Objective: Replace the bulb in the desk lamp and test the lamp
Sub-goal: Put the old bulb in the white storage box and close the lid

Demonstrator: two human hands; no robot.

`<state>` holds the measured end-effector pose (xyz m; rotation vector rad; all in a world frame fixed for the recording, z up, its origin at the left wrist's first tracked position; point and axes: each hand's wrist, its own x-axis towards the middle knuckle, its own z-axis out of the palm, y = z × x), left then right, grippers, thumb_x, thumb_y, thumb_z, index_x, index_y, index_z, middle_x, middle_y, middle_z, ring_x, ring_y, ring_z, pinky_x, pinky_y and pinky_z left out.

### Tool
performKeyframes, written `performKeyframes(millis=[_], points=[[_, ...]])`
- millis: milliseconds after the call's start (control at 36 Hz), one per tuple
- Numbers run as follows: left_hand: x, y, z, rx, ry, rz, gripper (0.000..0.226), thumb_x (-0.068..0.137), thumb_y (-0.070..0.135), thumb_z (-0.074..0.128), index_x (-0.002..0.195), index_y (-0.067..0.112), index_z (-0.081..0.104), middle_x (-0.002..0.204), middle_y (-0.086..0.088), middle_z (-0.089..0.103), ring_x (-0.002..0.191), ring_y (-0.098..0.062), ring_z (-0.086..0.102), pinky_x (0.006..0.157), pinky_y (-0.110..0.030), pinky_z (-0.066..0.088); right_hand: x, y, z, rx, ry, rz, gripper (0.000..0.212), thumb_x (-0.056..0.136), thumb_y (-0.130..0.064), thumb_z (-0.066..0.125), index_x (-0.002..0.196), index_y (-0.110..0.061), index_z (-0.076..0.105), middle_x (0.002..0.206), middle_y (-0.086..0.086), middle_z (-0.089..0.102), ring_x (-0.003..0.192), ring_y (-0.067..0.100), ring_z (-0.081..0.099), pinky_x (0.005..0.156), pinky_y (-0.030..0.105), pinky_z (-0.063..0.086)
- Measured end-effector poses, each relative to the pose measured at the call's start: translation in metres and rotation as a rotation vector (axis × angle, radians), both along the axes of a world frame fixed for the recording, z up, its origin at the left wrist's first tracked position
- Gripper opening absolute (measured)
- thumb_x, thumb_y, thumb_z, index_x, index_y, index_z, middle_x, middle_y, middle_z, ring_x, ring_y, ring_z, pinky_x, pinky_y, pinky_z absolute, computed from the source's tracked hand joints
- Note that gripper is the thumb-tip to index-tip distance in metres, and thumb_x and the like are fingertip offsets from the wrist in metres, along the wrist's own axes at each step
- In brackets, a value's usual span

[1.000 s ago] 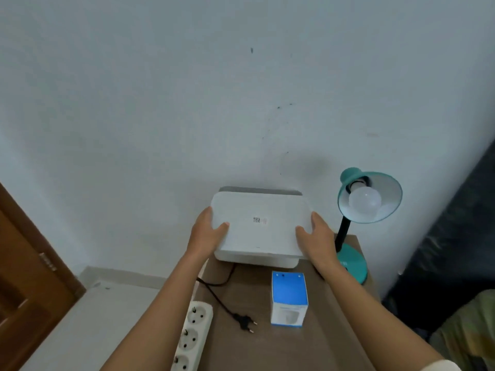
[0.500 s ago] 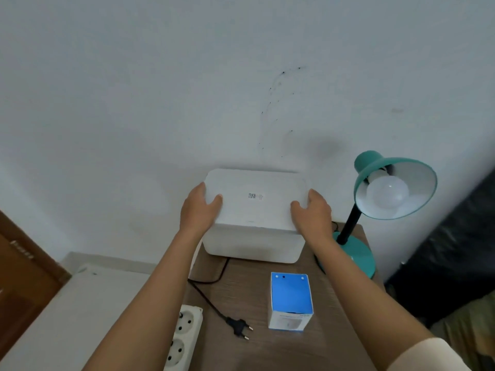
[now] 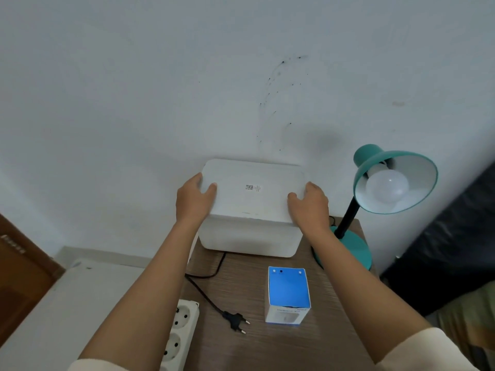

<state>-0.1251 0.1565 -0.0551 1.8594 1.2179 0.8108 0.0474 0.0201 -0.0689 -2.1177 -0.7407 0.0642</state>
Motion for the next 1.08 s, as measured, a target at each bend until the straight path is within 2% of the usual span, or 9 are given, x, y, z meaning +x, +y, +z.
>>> performKeyframes(millis=[167, 250, 361, 444, 472, 556, 778, 917, 1083], points=[[0.0, 0.004, 0.001, 0.001, 0.016, -0.001, 0.051, 0.092, 0.028, 0.055, 0.136, 0.006, 0.043, 0.141, -0.009, 0.046, 0.13, -0.024, 0.042, 0.096, -0.023, 0.031, -0.001, 0.005, 0.005, -0.003, 0.008, 0.003, 0.037, 0.087, -0.015, 0.049, 0.061, -0.021, 0.023, 0.091, 0.005, 0.042, 0.082, 0.019, 0.041, 0.067, 0.03, 0.032], [0.001, 0.005, 0.001, 0.006, 0.026, -0.014, 0.022, 0.092, 0.025, 0.053, 0.112, 0.017, 0.052, 0.107, -0.001, 0.058, 0.11, -0.024, 0.05, 0.079, -0.022, 0.033, -0.002, 0.007, 0.004, -0.012, 0.026, 0.007, 0.024, 0.088, -0.017, 0.048, 0.067, -0.015, 0.036, 0.096, 0.007, 0.044, 0.087, 0.02, 0.044, 0.069, 0.029, 0.033], [0.004, 0.006, 0.001, 0.016, 0.062, -0.018, 0.005, 0.093, 0.025, 0.052, 0.096, 0.022, 0.05, 0.106, -0.004, 0.059, 0.099, -0.022, 0.05, 0.076, -0.023, 0.03, 0.0, 0.006, 0.0, -0.025, 0.052, 0.021, 0.011, 0.089, -0.019, 0.047, 0.085, -0.009, 0.044, 0.099, 0.011, 0.048, 0.089, 0.021, 0.045, 0.071, 0.03, 0.034], [0.005, 0.01, -0.004, 0.026, 0.066, 0.002, 0.023, 0.092, 0.025, 0.053, 0.074, 0.034, 0.041, 0.081, 0.017, 0.046, 0.092, -0.014, 0.043, 0.072, -0.023, 0.032, -0.002, 0.003, 0.0, -0.002, 0.035, 0.005, 0.018, 0.089, -0.019, 0.048, 0.075, -0.011, 0.039, 0.093, 0.006, 0.045, 0.084, 0.019, 0.043, 0.068, 0.03, 0.034], [0.004, 0.008, -0.004, 0.018, 0.062, -0.002, 0.008, 0.091, 0.026, 0.054, 0.086, 0.031, 0.053, 0.092, 0.014, 0.055, 0.099, -0.017, 0.048, 0.078, -0.023, 0.034, -0.003, 0.003, 0.0, 0.005, 0.038, -0.003, 0.02, 0.088, -0.019, 0.048, 0.072, -0.012, 0.038, 0.092, 0.007, 0.046, 0.083, 0.019, 0.044, 0.068, 0.03, 0.034], [0.003, 0.008, -0.007, -0.022, 0.039, 0.009, 0.053, 0.091, 0.03, 0.055, 0.136, 0.006, 0.042, 0.142, -0.008, 0.046, 0.131, -0.023, 0.042, 0.103, -0.028, 0.033, -0.005, 0.002, 0.001, 0.031, 0.049, -0.011, 0.021, 0.087, -0.018, 0.05, 0.071, -0.009, 0.039, 0.086, 0.009, 0.048, 0.078, 0.021, 0.046, 0.065, 0.029, 0.034], [0.002, 0.01, -0.012, -0.04, -0.063, 0.035, 0.058, 0.088, 0.031, 0.059, 0.138, 0.008, 0.041, 0.144, -0.008, 0.043, 0.133, -0.021, 0.04, 0.108, -0.031, 0.031, -0.01, -0.003, 0.009, 0.071, 0.142, -0.021, 0.023, 0.085, -0.016, 0.05, 0.088, 0.006, 0.053, 0.088, 0.009, 0.052, 0.083, 0.024, 0.051, 0.069, 0.028, 0.039], [0.006, 0.012, -0.012, -0.031, -0.061, 0.06, 0.057, 0.087, 0.031, 0.061, 0.137, 0.008, 0.043, 0.143, -0.008, 0.045, 0.132, -0.022, 0.041, 0.108, -0.033, 0.032, -0.014, -0.005, 0.016, 0.053, 0.153, -0.035, 0.036, 0.09, -0.014, 0.049, 0.116, 0.011, 0.051, 0.124, 0.022, 0.053, 0.113, 0.032, 0.05, 0.091, 0.035, 0.041], [0.008, 0.015, -0.013, 0.01, -0.044, 0.079, 0.057, 0.087, 0.032, 0.061, 0.135, 0.007, 0.045, 0.14, -0.009, 0.048, 0.129, -0.023, 0.044, 0.105, -0.032, 0.035, -0.017, -0.006, 0.02, 0.054, 0.163, -0.065, 0.039, 0.091, -0.014, 0.049, 0.12, 0.012, 0.048, 0.128, 0.021, 0.052, 0.118, 0.033, 0.049, 0.095, 0.037, 0.041]])
